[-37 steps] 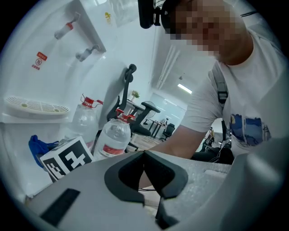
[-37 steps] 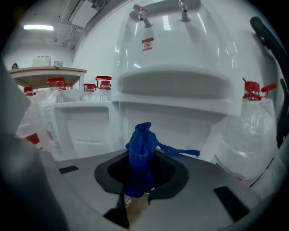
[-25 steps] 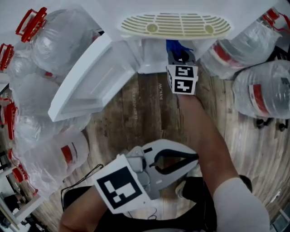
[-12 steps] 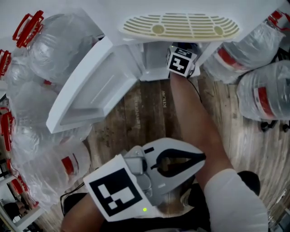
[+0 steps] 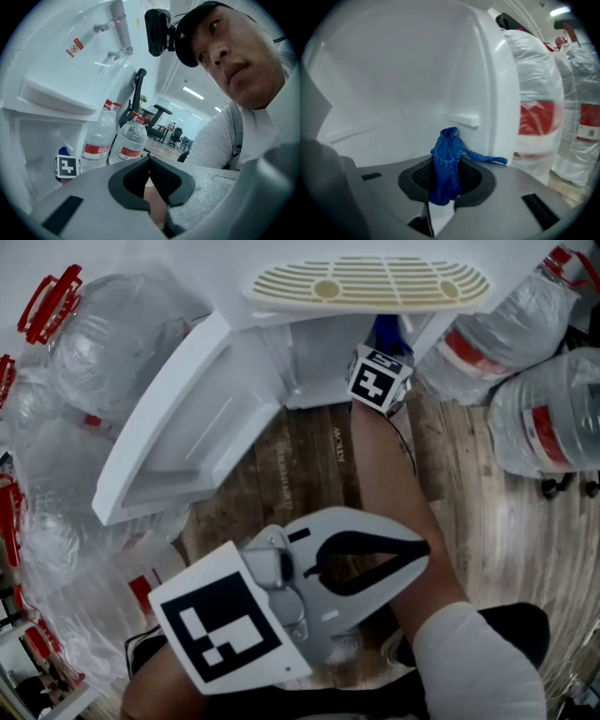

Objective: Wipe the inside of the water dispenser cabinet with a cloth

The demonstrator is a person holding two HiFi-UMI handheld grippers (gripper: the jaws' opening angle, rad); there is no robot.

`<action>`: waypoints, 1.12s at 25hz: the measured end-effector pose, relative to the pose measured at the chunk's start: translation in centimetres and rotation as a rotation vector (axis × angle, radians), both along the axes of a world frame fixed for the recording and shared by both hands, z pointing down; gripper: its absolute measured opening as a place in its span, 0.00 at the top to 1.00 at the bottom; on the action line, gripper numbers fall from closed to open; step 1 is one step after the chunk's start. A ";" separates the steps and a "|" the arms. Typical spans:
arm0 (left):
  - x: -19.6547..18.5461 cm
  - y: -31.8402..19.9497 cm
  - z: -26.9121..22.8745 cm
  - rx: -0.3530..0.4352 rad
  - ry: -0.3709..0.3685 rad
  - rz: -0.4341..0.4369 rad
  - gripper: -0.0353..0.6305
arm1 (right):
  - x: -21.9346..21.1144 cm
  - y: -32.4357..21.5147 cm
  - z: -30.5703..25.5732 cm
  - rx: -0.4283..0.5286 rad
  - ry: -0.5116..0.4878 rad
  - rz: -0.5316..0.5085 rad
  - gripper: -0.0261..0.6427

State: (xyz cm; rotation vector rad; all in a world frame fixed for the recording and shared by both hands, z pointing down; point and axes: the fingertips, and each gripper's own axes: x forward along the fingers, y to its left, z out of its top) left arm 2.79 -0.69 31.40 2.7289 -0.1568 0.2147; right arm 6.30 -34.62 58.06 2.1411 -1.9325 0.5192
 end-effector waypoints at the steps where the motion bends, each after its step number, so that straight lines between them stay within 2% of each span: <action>1: 0.1 0.1 -0.1 0.004 0.001 0.006 0.94 | 0.2 0.8 -0.2 0.007 -0.017 0.011 0.83; 4: 0.2 0.3 -0.2 0.012 0.002 0.021 0.94 | 1.1 2.9 -1.0 0.032 -0.044 0.024 0.83; 7: 0.0 0.2 0.0 0.000 0.001 0.010 0.94 | 1.5 4.1 -1.8 0.067 -0.021 0.007 0.83; 12: 0.5 0.5 0.5 0.001 -0.014 0.015 0.94 | -1.0 2.7 -3.7 0.131 -0.046 -0.054 0.83; 16: 1.1 0.8 0.5 0.022 -0.032 0.027 0.94 | -2.1 -0.7 -4.6 0.153 -0.136 -0.050 0.83; 20: 1.2 1.0 0.3 0.039 -0.045 0.025 0.94 | -1.9 -2.6 -4.8 0.141 -0.232 -0.001 0.83; 28: 1.3 1.7 0.5 0.046 -0.052 0.051 0.94 | 0.2 1.0 -6.5 0.179 -0.340 0.058 0.83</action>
